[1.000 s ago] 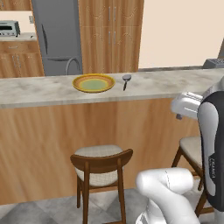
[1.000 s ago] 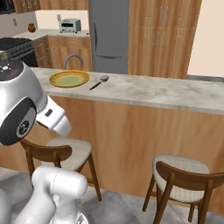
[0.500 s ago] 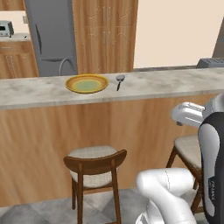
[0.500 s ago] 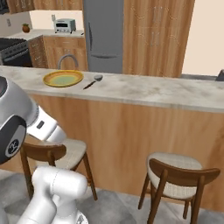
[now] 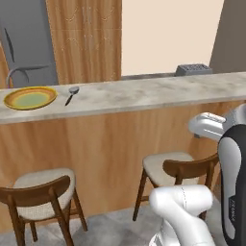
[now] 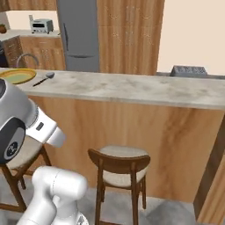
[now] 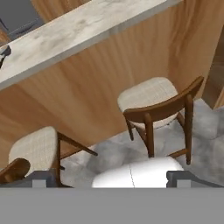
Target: Take the fork and place it on the left side of the plate. Then take the spoon and place it on the right side of the plate. Make sure they're directly next to the plate.
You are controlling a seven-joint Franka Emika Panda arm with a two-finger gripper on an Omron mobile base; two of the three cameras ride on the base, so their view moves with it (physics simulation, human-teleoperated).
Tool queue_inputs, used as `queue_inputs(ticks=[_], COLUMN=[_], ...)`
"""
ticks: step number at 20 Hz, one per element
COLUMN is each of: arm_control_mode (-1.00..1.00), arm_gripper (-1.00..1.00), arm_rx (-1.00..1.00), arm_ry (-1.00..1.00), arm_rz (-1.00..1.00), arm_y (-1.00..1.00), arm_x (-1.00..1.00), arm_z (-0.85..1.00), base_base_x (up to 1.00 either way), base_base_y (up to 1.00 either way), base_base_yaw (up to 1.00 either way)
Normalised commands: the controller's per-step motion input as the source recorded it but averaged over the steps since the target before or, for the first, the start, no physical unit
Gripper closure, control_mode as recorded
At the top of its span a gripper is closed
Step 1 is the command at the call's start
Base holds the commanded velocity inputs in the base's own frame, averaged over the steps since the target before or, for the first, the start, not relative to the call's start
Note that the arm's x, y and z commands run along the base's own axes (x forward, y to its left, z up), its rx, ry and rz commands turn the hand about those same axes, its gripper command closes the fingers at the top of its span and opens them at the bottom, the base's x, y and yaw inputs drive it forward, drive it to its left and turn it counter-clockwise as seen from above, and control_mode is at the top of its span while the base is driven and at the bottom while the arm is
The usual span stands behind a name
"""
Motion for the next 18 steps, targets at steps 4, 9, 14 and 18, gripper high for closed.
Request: queue_inputs(ticks=[4, 9, 14, 18], arm_control_mode=[1.0, 1.0, 1.0, 1.0], arm_gripper=[-1.0, -1.0, -1.0, -1.0], arm_rx=[0.0, 0.0, 0.0, 0.0], arm_ry=[0.0, 0.0, 0.0, 0.0], arm_rz=[0.0, 0.0, 0.0, 0.0], arm_y=[0.0, 0.0, 0.0, 0.0], arm_x=[0.0, 0.0, 0.0, 0.0], arm_z=[0.0, 0.0, 0.0, 0.0], base_base_x=[-0.11, -0.09, 0.0, 0.15], base_base_y=[-1.0, -1.0, -1.0, -1.0], base_base_yaw=[-0.1, -0.09, -0.05, -0.04])
